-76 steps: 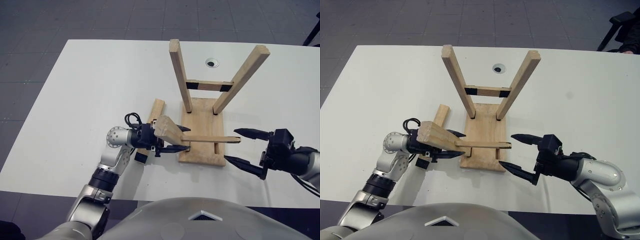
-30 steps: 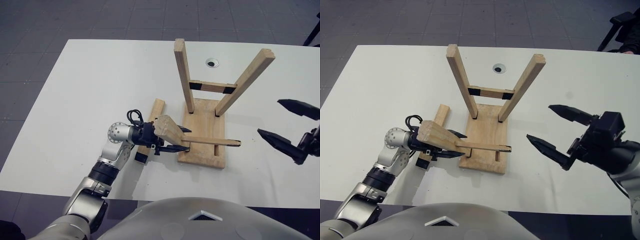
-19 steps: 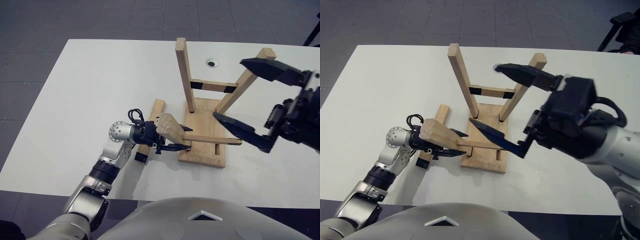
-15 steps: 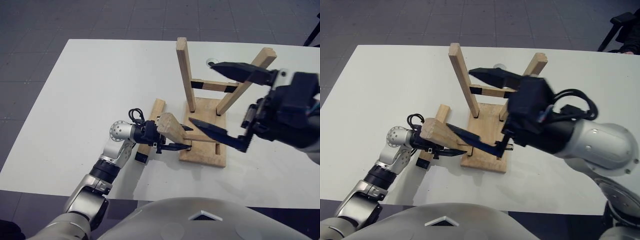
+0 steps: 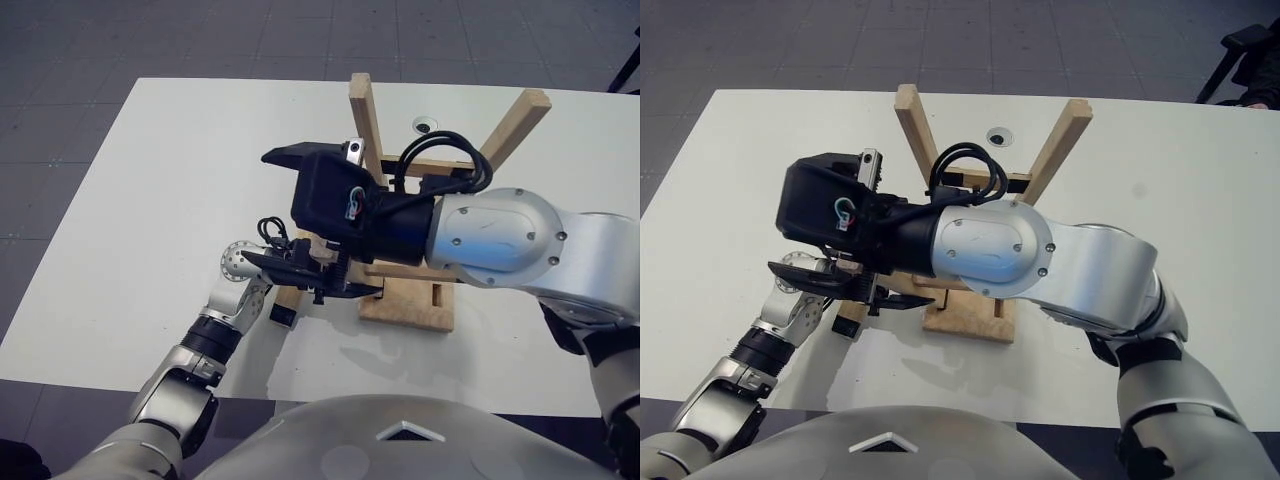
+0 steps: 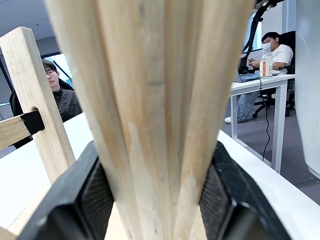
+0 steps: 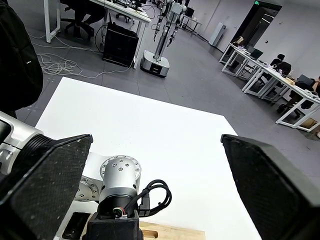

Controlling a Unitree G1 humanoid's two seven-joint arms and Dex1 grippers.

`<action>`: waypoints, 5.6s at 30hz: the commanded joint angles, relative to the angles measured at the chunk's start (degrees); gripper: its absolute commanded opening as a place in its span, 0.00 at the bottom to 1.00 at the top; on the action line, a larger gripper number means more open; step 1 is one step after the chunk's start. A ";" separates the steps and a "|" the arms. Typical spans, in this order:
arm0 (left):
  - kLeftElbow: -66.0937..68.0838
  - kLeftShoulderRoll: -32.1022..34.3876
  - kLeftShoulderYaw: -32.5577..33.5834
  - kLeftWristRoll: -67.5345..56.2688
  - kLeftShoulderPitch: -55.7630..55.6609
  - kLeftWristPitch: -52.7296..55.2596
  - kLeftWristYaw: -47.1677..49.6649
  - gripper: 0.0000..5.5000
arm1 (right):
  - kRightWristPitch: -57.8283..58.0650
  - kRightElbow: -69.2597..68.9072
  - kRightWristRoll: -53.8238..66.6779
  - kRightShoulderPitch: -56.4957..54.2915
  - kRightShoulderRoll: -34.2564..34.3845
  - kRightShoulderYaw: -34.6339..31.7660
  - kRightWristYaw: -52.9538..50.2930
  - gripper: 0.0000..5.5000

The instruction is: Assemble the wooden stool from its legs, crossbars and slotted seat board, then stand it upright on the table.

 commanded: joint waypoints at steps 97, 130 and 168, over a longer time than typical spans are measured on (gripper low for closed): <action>27.36 2.96 -5.97 14.02 2.29 -5.88 -1.81 0.38 | -18.27 37.66 -18.07 37.12 -15.95 -59.03 30.82 0.86; -6.16 7.78 13.52 10.30 4.92 15.82 7.66 1.00 | -20.34 33.76 -15.70 41.63 -14.29 -58.63 27.03 0.86; -11.92 -2.57 21.19 16.70 -0.67 16.53 32.59 1.00 | -40.65 18.57 -39.05 66.93 -24.12 -39.98 40.98 0.86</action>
